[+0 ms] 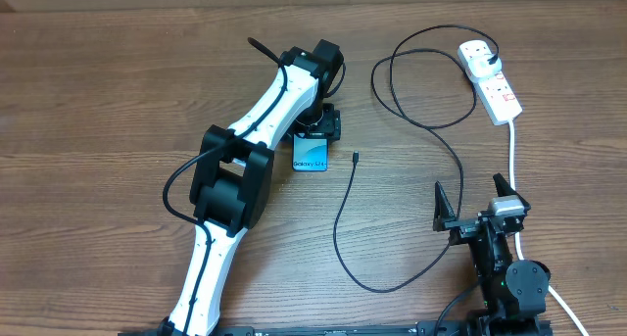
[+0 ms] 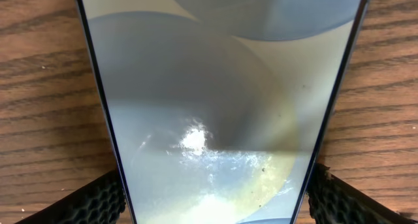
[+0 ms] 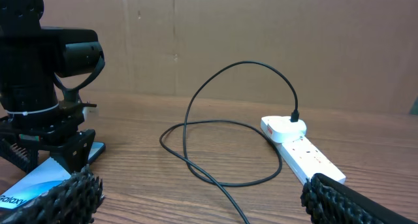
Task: Plug charger to phone and switch on socket
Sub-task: 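Close the left gripper on the phone's sides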
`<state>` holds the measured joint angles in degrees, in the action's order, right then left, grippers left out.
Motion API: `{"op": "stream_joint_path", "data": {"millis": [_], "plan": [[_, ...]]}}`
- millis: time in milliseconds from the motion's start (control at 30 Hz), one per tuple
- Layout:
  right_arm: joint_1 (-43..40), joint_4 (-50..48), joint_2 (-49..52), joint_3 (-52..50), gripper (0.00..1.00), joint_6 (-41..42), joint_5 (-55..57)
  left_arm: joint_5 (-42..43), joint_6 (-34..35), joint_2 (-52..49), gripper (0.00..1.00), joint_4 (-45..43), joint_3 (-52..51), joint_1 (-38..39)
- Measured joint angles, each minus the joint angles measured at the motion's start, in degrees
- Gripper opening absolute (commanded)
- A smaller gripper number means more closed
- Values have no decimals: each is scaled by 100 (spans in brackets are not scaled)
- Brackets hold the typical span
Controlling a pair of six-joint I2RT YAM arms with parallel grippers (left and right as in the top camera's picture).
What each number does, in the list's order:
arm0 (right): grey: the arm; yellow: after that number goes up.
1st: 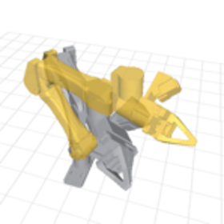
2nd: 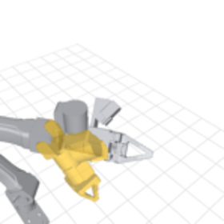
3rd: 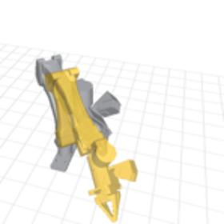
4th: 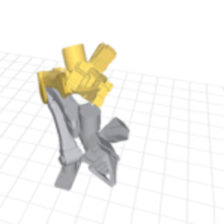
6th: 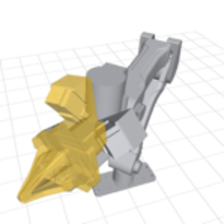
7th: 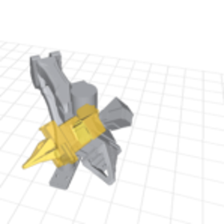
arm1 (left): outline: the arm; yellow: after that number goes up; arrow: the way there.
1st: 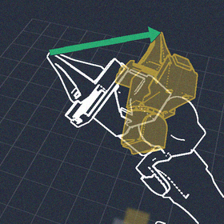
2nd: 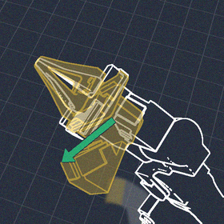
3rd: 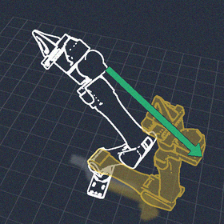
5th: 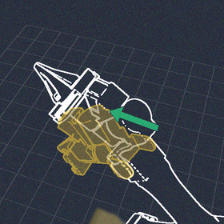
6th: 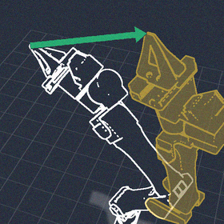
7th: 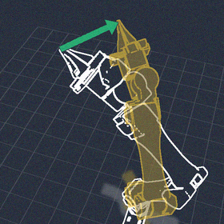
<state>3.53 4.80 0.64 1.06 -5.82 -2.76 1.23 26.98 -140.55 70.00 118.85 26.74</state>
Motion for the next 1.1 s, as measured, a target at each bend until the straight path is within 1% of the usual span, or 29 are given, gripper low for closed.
{"op": "stream_joint_path", "data": {"millis": [200, 333, 433, 633, 800, 900, 1100], "plan": [[0, -4, 0, 0, 100, 2, 0, 20, -39, 0, 84, -2, 0, -17], [0, -2, 0, 0, 100, 2, 0, 20, -44, 0, 79, -2, 0, -20], [0, -2, 0, 0, 100, 2, 0, 22, -61, 0, 79, -13, 0, -22], [0, -2, 0, 0, 100, 2, -2, 24, -63, 2, 72, -15, 0, -22], [0, -2, 0, 0, 100, 0, -2, 20, -63, 7, 70, -17, -4, -26], [0, -2, 0, 0, 100, 2, 0, 17, -63, 9, 66, -17, -4, -26], [0, 0, 0, 0, 100, 2, 0, 22, -61, 9, 66, -17, -4, -26]]}}
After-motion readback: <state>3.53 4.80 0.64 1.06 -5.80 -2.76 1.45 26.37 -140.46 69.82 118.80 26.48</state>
